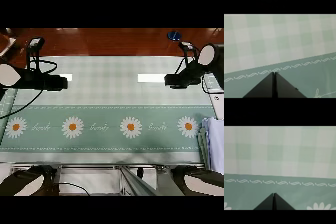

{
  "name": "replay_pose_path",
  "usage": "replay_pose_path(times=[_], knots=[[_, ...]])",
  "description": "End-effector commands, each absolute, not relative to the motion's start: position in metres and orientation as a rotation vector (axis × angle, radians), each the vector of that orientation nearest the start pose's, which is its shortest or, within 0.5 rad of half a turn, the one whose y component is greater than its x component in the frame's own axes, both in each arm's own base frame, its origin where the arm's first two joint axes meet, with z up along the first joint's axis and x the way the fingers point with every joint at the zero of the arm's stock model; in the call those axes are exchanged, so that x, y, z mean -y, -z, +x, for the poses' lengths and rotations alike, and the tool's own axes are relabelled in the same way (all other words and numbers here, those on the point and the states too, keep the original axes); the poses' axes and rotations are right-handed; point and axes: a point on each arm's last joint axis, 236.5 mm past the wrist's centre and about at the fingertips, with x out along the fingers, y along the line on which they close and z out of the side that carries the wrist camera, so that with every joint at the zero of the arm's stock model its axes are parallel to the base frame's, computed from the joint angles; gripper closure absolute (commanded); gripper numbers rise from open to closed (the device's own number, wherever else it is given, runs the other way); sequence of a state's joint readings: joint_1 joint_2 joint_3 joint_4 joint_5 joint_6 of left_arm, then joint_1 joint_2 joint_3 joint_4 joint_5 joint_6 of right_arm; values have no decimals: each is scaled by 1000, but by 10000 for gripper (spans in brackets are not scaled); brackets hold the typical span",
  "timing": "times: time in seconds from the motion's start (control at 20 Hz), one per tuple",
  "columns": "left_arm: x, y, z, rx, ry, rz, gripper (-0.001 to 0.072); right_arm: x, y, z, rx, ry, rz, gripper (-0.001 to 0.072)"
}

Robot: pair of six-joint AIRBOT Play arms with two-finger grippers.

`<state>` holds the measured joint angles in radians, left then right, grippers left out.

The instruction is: Fold the shirts.

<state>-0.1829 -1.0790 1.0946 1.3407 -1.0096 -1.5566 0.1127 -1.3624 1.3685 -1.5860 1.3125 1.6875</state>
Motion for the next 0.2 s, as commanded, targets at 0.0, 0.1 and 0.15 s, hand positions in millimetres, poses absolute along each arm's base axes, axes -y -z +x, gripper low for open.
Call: replay_pose_path(times=[0.0, 0.1, 0.15], knots=[[116, -79, 376, -1008, 290, -104, 685, -42, -39, 397, -1311, -10, 11, 683], [116, -79, 376, -1008, 290, -104, 685, -42, -39, 397, -1310, -10, 11, 683], [116, -79, 376, -1008, 290, -104, 685, -42, -39, 397, -1311, -10, 11, 683]])
